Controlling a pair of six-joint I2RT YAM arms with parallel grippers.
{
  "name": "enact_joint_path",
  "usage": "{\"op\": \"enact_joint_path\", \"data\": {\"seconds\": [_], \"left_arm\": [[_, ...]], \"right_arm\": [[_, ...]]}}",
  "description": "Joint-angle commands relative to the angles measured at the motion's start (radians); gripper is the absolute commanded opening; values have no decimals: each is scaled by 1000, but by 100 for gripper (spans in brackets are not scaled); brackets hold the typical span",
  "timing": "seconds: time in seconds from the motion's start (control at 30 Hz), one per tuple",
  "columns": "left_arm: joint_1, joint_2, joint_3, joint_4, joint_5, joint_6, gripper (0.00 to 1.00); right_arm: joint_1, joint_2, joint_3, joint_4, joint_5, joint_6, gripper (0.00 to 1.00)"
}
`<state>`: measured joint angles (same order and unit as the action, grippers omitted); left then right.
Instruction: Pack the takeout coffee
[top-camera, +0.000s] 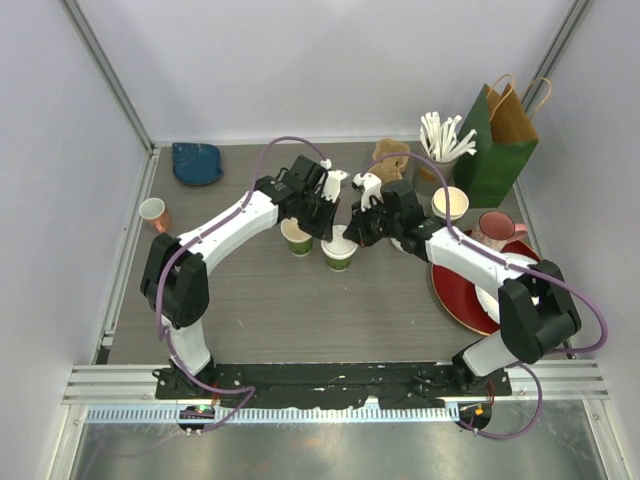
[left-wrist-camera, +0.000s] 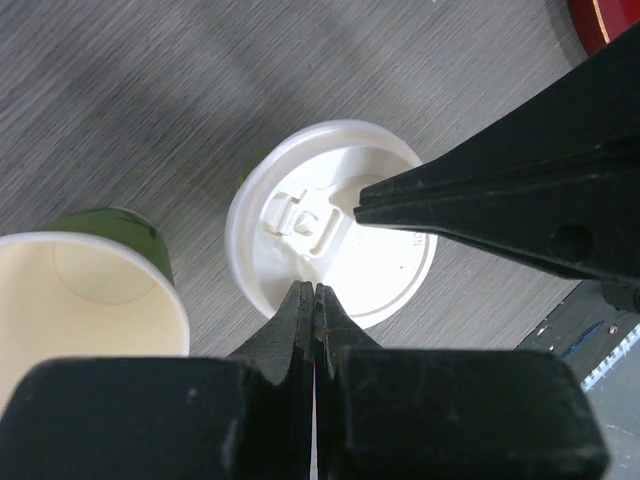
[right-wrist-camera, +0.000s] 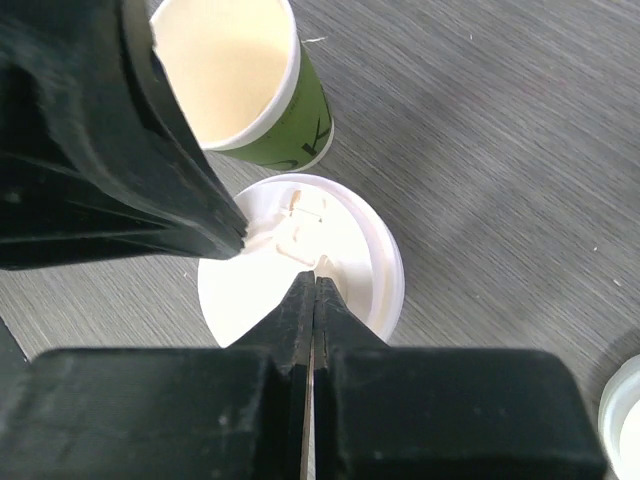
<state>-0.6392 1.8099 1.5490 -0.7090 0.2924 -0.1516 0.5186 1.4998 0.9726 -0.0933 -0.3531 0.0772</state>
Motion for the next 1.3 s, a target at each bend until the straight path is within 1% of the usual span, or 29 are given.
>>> {"op": "enact_joint_path", "data": {"seconds": [0.0, 0.2, 0.4, 0.5, 0.53, 0.57, 0.6, 0.63, 0.67, 0.73, 0.77, 0.83, 0.87, 0.9, 0.97, 1.07, 1.1, 1.13, 1.17, 1.2, 1.27], "left_arm": [[7, 14, -7, 16, -18, 17, 0], [7, -17, 45, -4, -16, 20, 0], [7, -69, 131, -43, -10, 27, 0], [7, -89, 178, -67, -15, 30, 0], [9, -92, 186, -75, -27, 32, 0], [10, -96, 192, -93, -32, 34, 1], [15, -106, 206, -101, -41, 37, 3], [24, -109, 212, -109, -47, 40, 9], [32, -113, 214, -121, -62, 41, 26], [61, -135, 217, -130, -76, 49, 50], [75, -142, 214, -130, -84, 50, 67], [123, -167, 195, -126, -87, 49, 79], [140, -175, 186, -121, -87, 46, 81], [179, -184, 163, -115, -88, 44, 82], [209, -204, 137, -101, -93, 44, 84], [256, -216, 92, -90, -104, 46, 84], [268, -219, 70, -86, -107, 46, 84], [274, -225, 59, -77, -107, 46, 84], [277, -228, 40, -73, -105, 50, 83], [283, -230, 36, -72, -107, 52, 83], [285, -234, 26, -73, -105, 58, 84]], "right_arm": [[-5, -19, -37, -8, 16, 7, 1], [-3, -72, 32, -71, 13, -10, 1], [-5, -101, 162, -132, 16, -39, 1], [-3, -111, 205, -148, 49, -39, 1], [-5, -113, 224, -167, 90, -40, 2], [-6, -116, 232, -178, 120, -40, 10], [-12, -118, 239, -192, 147, -42, 15], [-18, -119, 251, -218, 178, -42, 20], [-28, -122, 256, -232, 240, -37, 28], [-84, -136, 252, -259, 296, -21, 37], [-112, -141, 241, -261, 315, -7, 43], [-188, -153, 198, -266, 341, 3, 50], [-206, -148, 184, -275, 348, -17, 51], [-219, -127, 163, -289, 388, -27, 52], [-233, -89, 144, -293, 408, -37, 52], [-230, -7, 147, -280, 422, -2, 52], [-226, 13, 150, -249, 495, 42, 52], [-209, 37, 147, -225, 543, 64, 62], [-192, 52, 146, -201, 593, 82, 63], [-171, 65, 150, -166, 702, 101, 65], [-100, 115, 169, -154, 837, 107, 65]]}}
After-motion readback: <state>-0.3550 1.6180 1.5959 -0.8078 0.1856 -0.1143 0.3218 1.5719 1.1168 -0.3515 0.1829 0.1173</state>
